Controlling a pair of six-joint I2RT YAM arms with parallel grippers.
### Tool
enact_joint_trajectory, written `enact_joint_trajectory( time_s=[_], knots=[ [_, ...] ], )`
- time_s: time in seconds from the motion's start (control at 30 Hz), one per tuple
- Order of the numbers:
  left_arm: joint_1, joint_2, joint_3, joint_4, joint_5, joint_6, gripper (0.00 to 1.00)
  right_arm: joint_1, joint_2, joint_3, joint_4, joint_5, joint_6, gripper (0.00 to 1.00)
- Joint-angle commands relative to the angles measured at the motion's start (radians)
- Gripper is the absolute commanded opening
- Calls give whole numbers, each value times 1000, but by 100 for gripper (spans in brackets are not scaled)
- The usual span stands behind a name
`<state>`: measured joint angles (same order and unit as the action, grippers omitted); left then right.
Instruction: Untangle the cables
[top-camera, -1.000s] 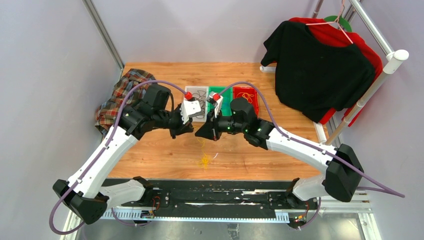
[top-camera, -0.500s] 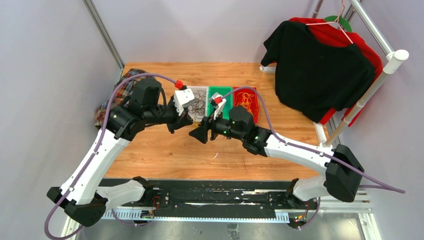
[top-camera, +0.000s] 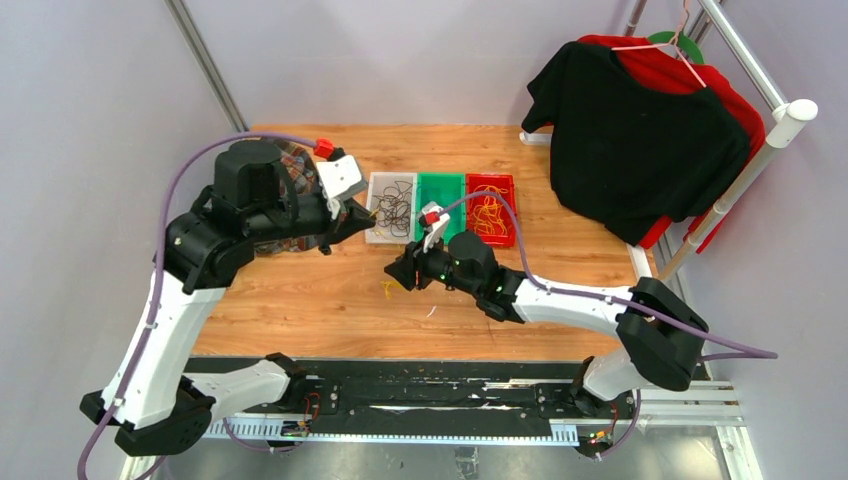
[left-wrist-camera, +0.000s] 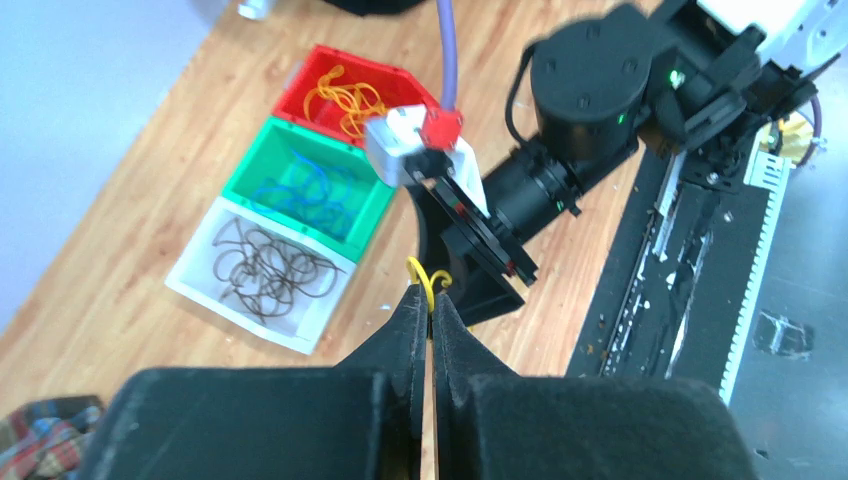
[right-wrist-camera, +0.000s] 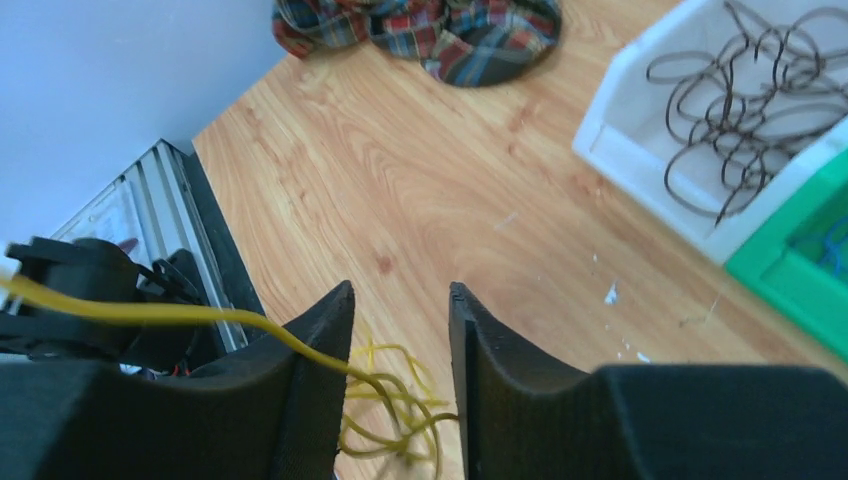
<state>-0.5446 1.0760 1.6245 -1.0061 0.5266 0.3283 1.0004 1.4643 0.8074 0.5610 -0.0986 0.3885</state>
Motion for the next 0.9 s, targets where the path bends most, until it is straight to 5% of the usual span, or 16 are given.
enact_joint_trajectory(
  time_s=[0.0, 0.7, 0.87],
  knots=[
    [2, -12, 114, -14, -32, 7, 1, 14, -26, -94, 96, 36, 56, 37],
    [2, 111, 584, -15, -238, 80, 0, 9, -111, -422, 206, 114, 166, 29],
    [2, 147, 619, -11, -260, 86, 0, -14, -197, -450, 145, 153, 154, 14]
  ],
)
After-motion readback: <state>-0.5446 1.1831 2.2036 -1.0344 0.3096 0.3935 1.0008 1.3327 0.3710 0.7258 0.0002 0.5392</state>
